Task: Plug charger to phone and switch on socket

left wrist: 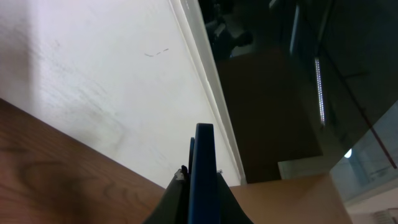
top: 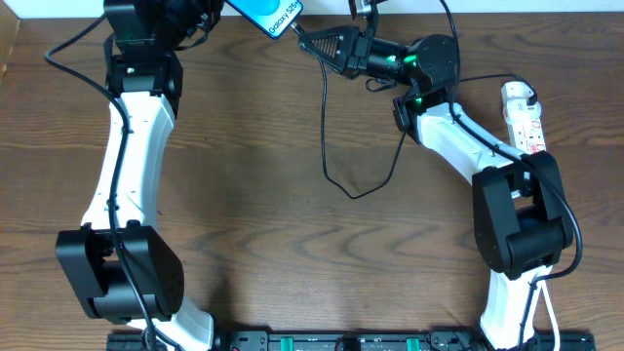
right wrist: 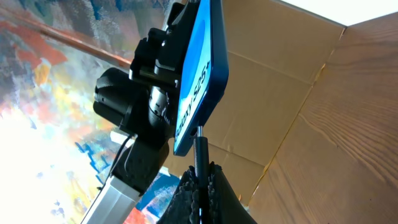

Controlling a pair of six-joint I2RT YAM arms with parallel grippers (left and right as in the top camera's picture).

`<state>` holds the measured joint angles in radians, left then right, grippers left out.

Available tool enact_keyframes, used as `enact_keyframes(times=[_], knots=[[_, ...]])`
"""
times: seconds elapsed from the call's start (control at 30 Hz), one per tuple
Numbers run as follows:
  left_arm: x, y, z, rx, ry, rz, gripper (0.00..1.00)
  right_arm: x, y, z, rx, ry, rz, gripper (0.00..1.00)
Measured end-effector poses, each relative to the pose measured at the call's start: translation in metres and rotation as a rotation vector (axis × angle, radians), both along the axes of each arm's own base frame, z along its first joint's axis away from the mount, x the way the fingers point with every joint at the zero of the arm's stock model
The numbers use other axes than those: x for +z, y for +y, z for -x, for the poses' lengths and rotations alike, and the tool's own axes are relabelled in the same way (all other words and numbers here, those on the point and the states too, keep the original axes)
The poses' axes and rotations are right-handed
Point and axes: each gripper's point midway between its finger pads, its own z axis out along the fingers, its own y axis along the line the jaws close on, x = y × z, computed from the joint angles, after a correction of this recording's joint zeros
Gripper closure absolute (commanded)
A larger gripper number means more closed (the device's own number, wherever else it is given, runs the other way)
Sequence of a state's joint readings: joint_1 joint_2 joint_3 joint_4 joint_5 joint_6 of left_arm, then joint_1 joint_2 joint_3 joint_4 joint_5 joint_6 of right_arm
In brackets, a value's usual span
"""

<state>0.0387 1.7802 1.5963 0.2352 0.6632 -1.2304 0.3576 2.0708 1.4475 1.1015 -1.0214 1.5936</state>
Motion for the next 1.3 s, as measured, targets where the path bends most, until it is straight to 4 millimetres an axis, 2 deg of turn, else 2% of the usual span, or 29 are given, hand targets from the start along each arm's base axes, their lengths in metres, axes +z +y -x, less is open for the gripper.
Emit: enact_keyframes(times=[1.3], knots=[[-0.0004,-0.0015,0.0011,-0.012,-0.006,-0.013,0.92,-0.0013,0.0039,0.0045,0.02,-0.002,0.006,0.99]])
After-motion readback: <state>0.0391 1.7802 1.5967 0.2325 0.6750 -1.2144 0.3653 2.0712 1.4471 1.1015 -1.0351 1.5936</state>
